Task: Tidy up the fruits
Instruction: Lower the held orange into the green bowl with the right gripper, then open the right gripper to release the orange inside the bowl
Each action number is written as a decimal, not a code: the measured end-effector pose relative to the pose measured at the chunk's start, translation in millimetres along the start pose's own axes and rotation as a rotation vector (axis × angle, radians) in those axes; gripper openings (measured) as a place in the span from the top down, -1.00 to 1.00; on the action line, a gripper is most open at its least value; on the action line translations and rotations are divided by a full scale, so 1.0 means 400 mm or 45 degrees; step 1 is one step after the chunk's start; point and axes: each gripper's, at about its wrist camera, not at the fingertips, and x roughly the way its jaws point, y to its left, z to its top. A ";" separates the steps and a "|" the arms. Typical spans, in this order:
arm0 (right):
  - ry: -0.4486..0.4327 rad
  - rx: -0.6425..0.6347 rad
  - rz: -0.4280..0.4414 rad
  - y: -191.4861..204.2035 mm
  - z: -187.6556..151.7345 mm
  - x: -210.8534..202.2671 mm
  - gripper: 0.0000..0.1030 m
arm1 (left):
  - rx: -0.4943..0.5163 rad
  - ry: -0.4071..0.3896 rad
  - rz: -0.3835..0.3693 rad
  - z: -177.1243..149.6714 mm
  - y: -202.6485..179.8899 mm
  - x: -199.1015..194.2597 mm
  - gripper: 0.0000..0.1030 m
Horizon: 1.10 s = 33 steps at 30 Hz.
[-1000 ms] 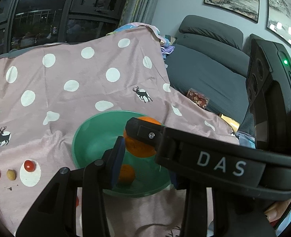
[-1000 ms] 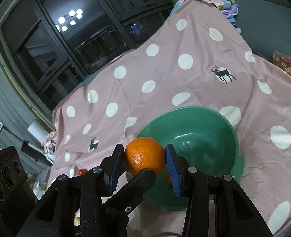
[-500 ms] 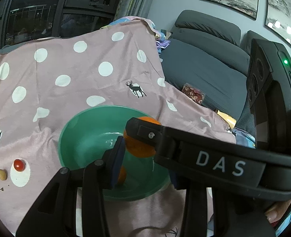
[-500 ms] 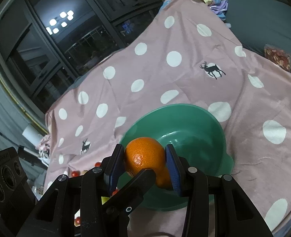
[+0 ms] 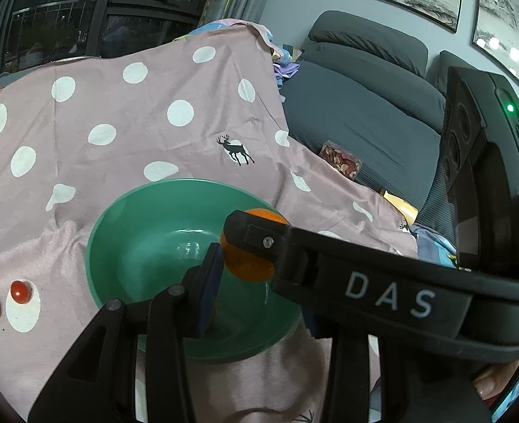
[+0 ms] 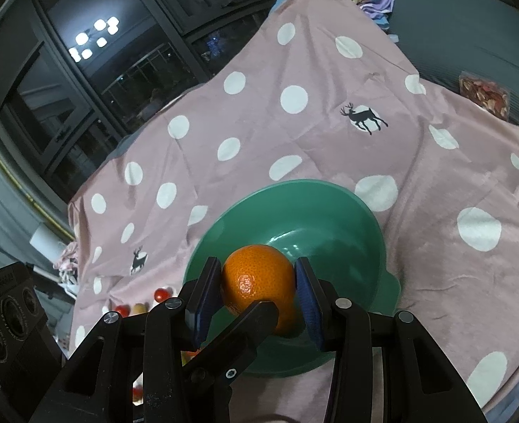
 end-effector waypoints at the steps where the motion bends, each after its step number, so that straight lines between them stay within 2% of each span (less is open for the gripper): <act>1: 0.002 0.002 -0.003 -0.002 0.000 0.001 0.12 | -0.001 0.002 -0.001 0.000 0.000 0.004 0.23; 33: 0.078 0.024 -0.096 -0.028 -0.003 0.037 0.12 | -0.057 0.077 -0.064 -0.016 0.016 0.057 0.23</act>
